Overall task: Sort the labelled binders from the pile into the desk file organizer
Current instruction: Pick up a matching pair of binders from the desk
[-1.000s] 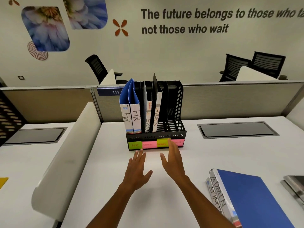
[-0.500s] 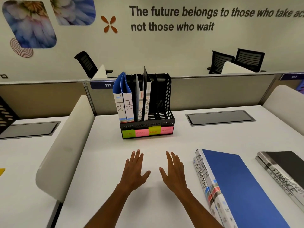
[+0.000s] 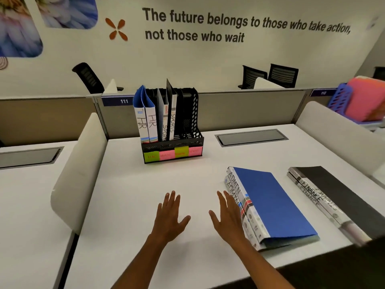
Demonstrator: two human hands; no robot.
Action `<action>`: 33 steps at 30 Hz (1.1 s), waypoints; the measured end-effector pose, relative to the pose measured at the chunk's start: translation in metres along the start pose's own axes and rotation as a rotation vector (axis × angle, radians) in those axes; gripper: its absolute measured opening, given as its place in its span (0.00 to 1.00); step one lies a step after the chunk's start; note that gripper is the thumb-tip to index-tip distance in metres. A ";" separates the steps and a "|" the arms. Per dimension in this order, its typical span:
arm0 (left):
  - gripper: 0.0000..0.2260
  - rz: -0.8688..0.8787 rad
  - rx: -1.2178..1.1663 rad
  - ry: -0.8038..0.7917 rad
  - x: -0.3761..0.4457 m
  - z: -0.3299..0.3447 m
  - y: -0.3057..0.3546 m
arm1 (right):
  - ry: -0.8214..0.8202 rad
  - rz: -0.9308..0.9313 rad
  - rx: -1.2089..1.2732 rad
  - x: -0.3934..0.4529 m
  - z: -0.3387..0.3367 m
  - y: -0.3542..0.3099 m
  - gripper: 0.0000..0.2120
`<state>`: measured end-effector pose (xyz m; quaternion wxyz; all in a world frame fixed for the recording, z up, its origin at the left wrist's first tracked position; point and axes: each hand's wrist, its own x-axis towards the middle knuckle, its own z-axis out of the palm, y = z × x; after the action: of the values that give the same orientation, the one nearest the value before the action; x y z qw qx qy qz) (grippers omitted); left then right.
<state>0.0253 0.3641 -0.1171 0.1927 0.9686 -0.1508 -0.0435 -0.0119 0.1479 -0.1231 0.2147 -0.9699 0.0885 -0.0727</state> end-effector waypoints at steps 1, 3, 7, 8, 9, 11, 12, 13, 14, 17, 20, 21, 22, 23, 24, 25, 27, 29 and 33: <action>0.37 0.002 -0.009 -0.005 -0.007 0.002 0.004 | 0.004 0.014 -0.009 -0.009 -0.005 0.005 0.35; 0.37 0.009 -0.026 -0.024 -0.018 0.007 0.012 | 0.012 0.046 -0.015 -0.024 -0.015 0.014 0.35; 0.37 0.025 -0.044 -0.058 -0.035 0.015 0.026 | 0.002 0.097 -0.021 -0.044 -0.030 0.028 0.35; 0.36 0.028 -0.049 -0.065 -0.037 0.016 0.030 | 0.009 0.099 -0.018 -0.047 -0.034 0.032 0.35; 0.36 0.033 -0.054 -0.068 -0.038 0.017 0.033 | 0.016 0.101 -0.014 -0.048 -0.038 0.035 0.35; 0.36 0.045 -0.057 -0.071 -0.039 0.018 0.040 | 0.021 0.120 0.011 -0.048 -0.044 0.043 0.36; 0.36 0.054 -0.053 -0.075 -0.037 0.018 0.043 | 0.023 0.136 0.020 -0.046 -0.047 0.046 0.36; 0.36 0.062 -0.049 -0.083 -0.035 0.018 0.047 | 0.024 0.150 0.027 -0.045 -0.050 0.051 0.36; 0.36 0.067 -0.048 -0.091 -0.032 0.019 0.051 | 0.026 0.159 0.038 -0.042 -0.052 0.055 0.36; 0.35 0.067 -0.065 -0.122 -0.021 0.022 0.065 | 0.039 0.165 0.110 -0.033 -0.056 0.068 0.33; 0.35 0.051 -0.093 -0.162 -0.006 0.030 0.087 | 0.003 0.192 0.134 -0.021 -0.060 0.086 0.33; 0.35 0.044 -0.100 -0.174 0.000 0.034 0.097 | -0.016 0.193 0.132 -0.017 -0.062 0.094 0.34; 0.35 0.037 -0.106 -0.187 0.007 0.038 0.107 | -0.034 0.193 0.132 -0.012 -0.064 0.101 0.33; 0.36 0.026 -0.115 -0.203 0.014 0.043 0.117 | -0.054 0.195 0.137 -0.007 -0.067 0.110 0.33; 0.36 0.012 -0.133 -0.216 0.021 0.047 0.128 | -0.075 0.200 0.143 -0.003 -0.069 0.118 0.33; 0.37 -0.004 -0.162 -0.224 0.027 0.052 0.138 | -0.097 0.205 0.146 0.000 -0.070 0.126 0.32; 0.38 -0.034 -0.237 -0.242 0.041 0.060 0.159 | -0.117 0.219 0.146 0.008 -0.072 0.145 0.31; 0.39 -0.079 -0.307 -0.261 0.055 0.068 0.178 | -0.125 0.224 0.145 0.017 -0.074 0.163 0.29; 0.39 -0.182 -0.408 -0.260 0.074 0.080 0.207 | -0.187 0.186 0.153 0.028 -0.068 0.189 0.23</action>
<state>0.0270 0.1302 -0.1124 0.3583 0.9055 -0.0746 -0.2145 -0.0235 -0.0536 -0.1404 0.3013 -0.9408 0.1520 0.0316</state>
